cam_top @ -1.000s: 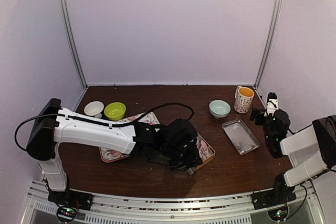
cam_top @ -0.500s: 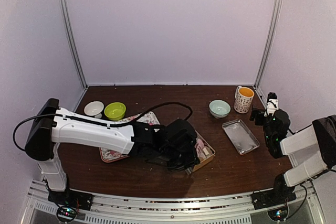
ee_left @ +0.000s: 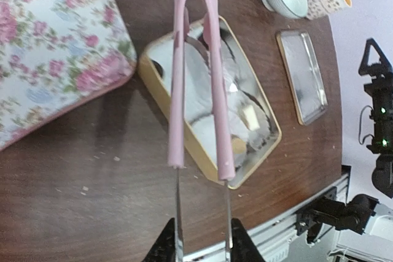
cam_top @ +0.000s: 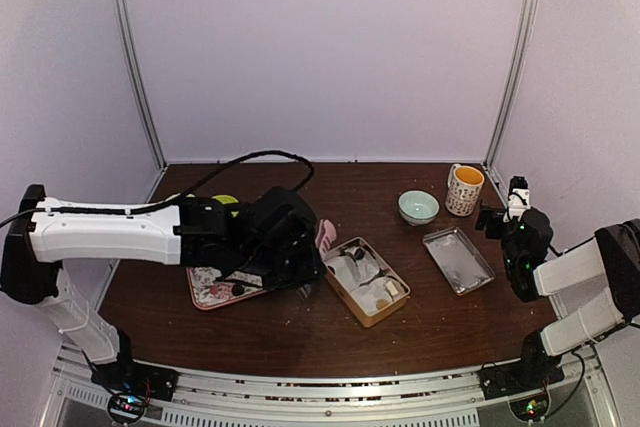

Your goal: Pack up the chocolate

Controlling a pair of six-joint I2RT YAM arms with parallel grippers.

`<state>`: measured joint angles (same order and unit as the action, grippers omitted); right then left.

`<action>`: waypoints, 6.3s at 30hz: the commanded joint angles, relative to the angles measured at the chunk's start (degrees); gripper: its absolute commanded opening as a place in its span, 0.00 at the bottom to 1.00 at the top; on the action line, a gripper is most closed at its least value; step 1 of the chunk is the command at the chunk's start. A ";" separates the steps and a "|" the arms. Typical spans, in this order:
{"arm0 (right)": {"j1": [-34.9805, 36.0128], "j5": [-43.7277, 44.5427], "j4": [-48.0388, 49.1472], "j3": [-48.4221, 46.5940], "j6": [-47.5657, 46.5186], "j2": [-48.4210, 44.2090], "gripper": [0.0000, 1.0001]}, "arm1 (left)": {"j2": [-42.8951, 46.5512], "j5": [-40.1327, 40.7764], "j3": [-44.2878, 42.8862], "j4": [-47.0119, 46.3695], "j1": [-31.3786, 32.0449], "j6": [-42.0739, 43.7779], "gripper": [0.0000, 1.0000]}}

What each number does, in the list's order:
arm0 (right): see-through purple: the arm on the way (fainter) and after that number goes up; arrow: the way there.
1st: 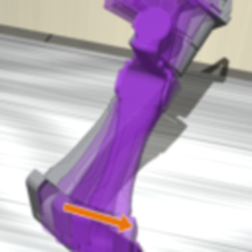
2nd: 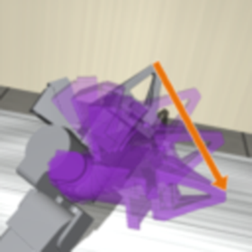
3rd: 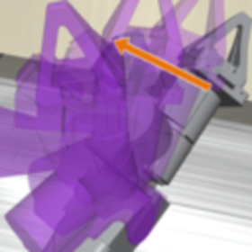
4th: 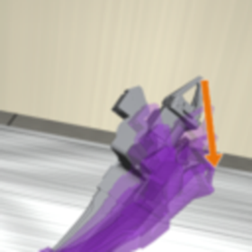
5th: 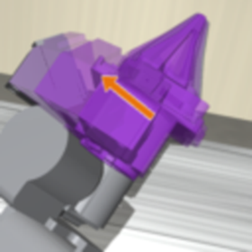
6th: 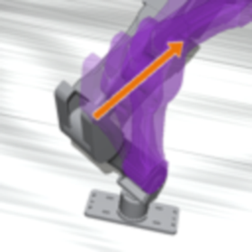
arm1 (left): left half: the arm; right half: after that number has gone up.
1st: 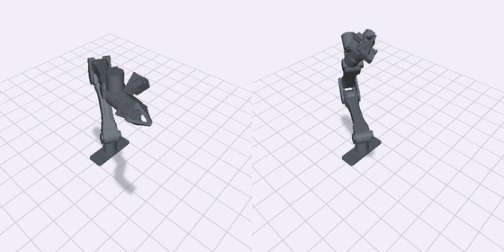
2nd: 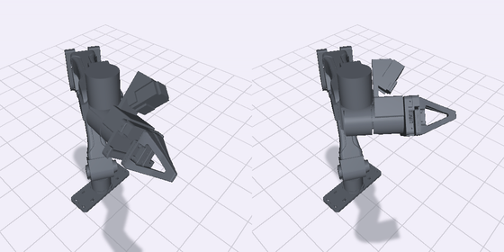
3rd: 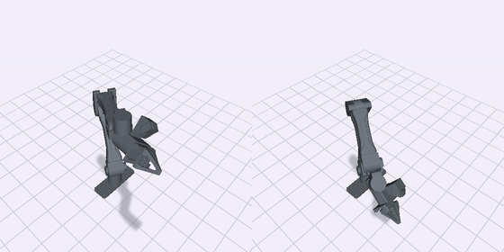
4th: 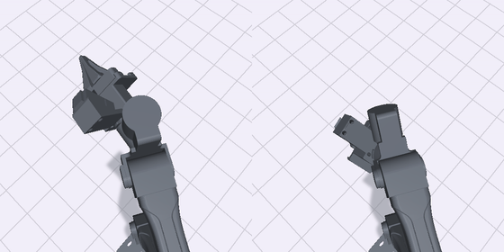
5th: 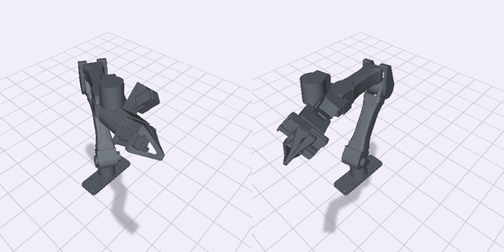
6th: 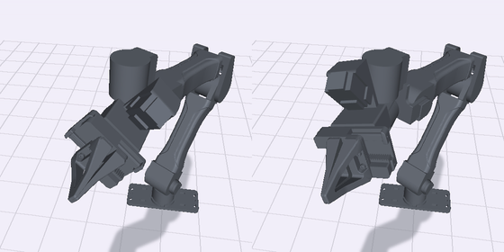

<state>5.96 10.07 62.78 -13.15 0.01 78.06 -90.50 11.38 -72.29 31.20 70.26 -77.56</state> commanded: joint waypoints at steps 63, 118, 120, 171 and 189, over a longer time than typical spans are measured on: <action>9.96 5.51 -53.20 -11.82 1.82 -18.63 1.00 | 1.11 -9.91 17.43 -3.10 -30.16 56.47 0.23; 20.12 -9.30 -101.36 -48.01 5.75 21.29 0.29 | 48.43 -2.11 40.85 -24.23 -31.85 58.58 0.62; 20.14 -9.38 -102.73 -49.00 5.50 22.16 0.28 | 49.69 -1.94 41.54 -24.66 -31.85 58.57 0.62; 20.63 -53.65 -84.36 -53.60 20.65 -14.28 0.00 | 40.12 -20.99 39.04 -43.34 -31.53 56.10 0.75; 32.44 -62.86 9.97 -62.23 71.80 -2.20 0.00 | 21.11 -44.50 23.91 -89.40 -30.43 6.40 0.69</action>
<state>34.89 -51.86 53.74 -71.05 61.87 72.99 -65.30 -29.34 -45.76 -38.98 38.92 -55.09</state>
